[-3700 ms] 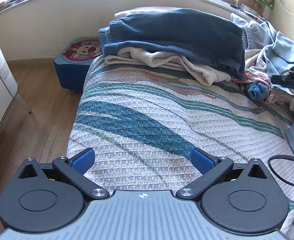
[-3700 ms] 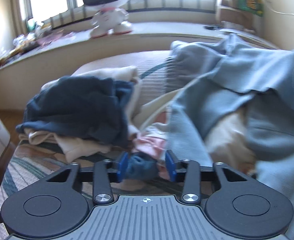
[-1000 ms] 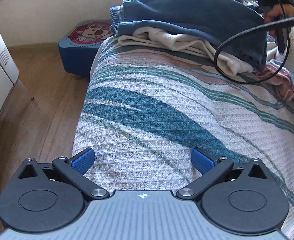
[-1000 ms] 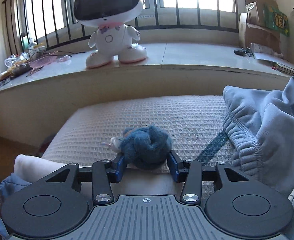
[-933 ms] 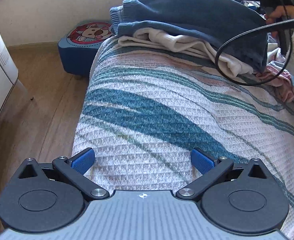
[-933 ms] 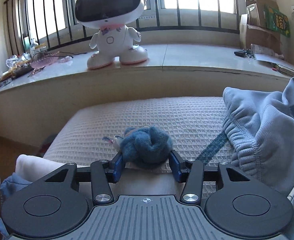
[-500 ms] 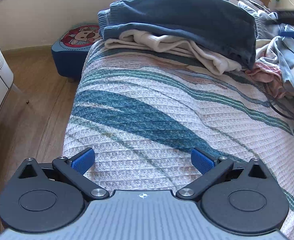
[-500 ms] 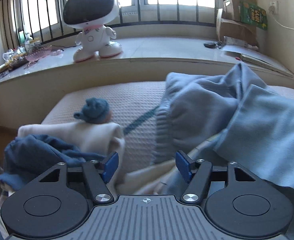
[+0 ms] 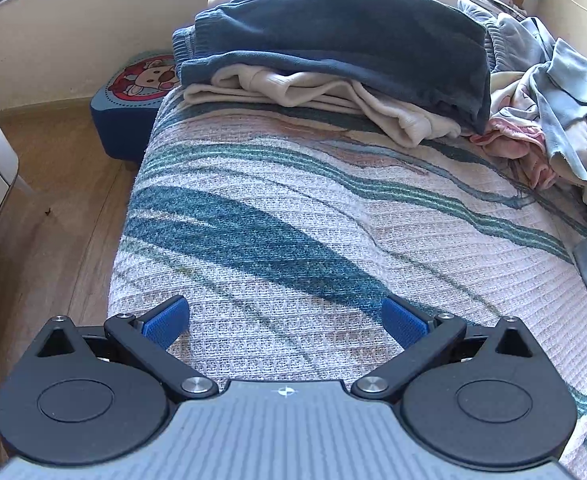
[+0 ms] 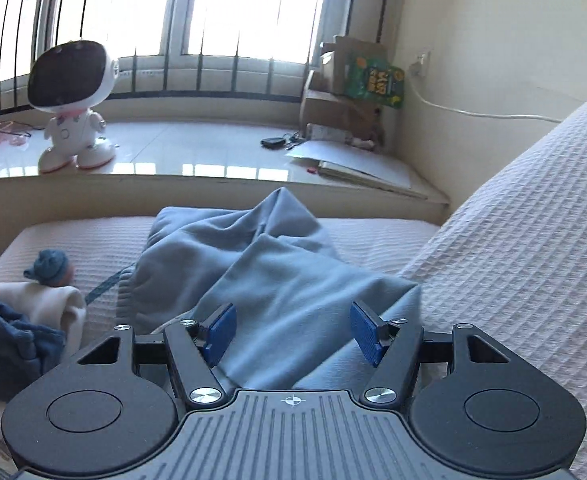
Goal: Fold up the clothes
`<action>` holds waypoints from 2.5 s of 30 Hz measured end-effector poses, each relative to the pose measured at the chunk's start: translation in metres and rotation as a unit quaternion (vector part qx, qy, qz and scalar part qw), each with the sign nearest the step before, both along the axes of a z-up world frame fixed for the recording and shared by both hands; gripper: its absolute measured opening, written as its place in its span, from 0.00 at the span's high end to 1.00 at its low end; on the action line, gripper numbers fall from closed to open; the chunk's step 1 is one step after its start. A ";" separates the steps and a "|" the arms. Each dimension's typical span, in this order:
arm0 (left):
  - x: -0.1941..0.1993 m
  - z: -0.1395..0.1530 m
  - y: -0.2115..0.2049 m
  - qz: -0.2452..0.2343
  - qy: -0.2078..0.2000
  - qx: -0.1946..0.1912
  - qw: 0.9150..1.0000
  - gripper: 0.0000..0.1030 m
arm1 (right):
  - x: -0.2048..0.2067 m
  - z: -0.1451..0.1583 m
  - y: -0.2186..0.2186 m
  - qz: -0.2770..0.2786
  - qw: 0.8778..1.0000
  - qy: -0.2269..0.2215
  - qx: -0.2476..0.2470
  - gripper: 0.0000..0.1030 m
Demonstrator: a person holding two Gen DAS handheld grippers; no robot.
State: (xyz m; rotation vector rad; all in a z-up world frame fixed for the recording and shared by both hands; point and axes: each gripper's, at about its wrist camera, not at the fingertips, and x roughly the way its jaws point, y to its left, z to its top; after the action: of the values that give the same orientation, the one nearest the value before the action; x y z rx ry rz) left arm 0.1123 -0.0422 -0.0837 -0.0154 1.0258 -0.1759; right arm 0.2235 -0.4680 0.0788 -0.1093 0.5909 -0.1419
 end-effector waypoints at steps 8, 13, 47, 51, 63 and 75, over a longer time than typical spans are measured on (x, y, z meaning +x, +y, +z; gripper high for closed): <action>-0.004 0.002 0.000 -0.003 0.002 -0.003 1.000 0.00 | 0.002 -0.029 -0.031 -0.034 0.997 0.054 0.043 0.58; -0.010 0.009 0.003 -0.002 -0.008 -0.006 1.000 0.00 | -0.007 -0.030 -0.029 -0.026 0.997 0.043 0.059 0.93; -0.066 0.038 0.089 -0.005 -0.040 -0.015 0.999 0.00 | -0.197 -0.105 0.246 0.340 0.864 0.319 0.190 0.76; -0.036 0.033 0.102 -0.050 -0.050 -0.038 0.997 0.00 | -0.174 -0.120 0.291 0.292 0.878 0.356 0.133 0.76; 0.041 0.042 0.125 -0.154 0.011 -0.093 0.984 0.00 | -0.150 -0.106 0.363 0.186 0.909 0.367 0.069 0.72; 0.002 0.056 0.091 -0.183 -0.016 -0.034 0.982 0.00 | -0.192 -0.105 0.343 0.183 0.930 0.305 0.099 0.72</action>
State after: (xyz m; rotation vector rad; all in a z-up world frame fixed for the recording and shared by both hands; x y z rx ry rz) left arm 0.1139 0.0488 -0.0277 0.1159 0.9841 -0.5450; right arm 0.0312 -0.1245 -0.0258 -0.0646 1.1895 0.3289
